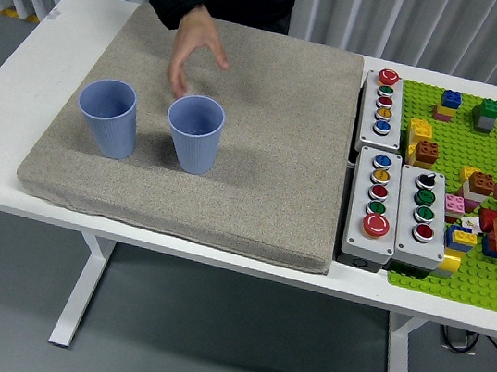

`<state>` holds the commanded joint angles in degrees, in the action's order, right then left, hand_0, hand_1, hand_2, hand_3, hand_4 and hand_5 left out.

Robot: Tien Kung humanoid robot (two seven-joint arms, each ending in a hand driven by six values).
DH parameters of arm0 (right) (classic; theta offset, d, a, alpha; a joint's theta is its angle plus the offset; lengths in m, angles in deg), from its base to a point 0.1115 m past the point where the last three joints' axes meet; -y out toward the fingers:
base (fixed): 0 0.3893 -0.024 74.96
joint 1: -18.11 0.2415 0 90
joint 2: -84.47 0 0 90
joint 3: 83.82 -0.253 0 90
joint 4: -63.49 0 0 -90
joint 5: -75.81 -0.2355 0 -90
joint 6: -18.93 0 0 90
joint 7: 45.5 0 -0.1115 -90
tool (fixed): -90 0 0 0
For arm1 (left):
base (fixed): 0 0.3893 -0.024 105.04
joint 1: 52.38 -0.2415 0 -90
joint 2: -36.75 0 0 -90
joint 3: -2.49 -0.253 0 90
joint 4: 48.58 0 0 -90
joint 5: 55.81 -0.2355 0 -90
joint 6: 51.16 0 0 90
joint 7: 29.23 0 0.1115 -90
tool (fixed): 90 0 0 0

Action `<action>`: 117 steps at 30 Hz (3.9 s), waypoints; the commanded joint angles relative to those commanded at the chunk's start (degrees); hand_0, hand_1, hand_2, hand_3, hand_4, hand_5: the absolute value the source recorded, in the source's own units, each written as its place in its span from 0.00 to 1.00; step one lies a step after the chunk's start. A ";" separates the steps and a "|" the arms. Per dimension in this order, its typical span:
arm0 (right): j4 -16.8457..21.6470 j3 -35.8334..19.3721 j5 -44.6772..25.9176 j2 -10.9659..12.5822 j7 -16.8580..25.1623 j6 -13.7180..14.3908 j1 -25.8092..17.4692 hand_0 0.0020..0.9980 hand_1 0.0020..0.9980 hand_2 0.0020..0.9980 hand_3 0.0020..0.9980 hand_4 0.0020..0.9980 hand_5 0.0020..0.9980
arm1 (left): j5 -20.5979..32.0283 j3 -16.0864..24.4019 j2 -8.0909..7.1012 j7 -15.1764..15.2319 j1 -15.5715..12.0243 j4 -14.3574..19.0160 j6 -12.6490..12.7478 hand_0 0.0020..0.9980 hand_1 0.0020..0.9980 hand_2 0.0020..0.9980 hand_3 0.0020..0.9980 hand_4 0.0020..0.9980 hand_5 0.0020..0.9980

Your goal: Pick cup pour cup place

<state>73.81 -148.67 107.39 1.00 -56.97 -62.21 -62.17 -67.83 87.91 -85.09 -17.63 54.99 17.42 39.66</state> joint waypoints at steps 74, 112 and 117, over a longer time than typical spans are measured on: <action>0.00 0.02 -0.04 -0.03 0.24 0.51 0.23 0.72 0.68 0.73 0.69 0.31 0.30 | -4.45 0.18 0.31 1.81 -0.37 5.35 2.51 0.78 0.77 0.86 0.84 0.86 0.83; 0.00 -0.07 0.14 -0.14 0.23 0.57 -0.20 0.72 0.68 0.73 0.69 0.31 0.30 | -2.97 -1.97 1.60 3.11 -1.98 4.92 2.43 0.80 0.81 0.92 0.97 0.88 0.85; 0.00 -0.08 -0.14 -0.22 0.33 0.61 -0.17 0.72 0.68 0.73 0.69 0.31 0.30 | -8.96 -1.75 2.31 2.76 -3.64 6.09 3.79 0.80 0.80 0.92 0.96 0.89 0.74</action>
<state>73.81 -148.75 107.24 0.78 -56.64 -61.60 -62.33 -76.80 86.16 -82.78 -14.88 51.35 23.51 43.44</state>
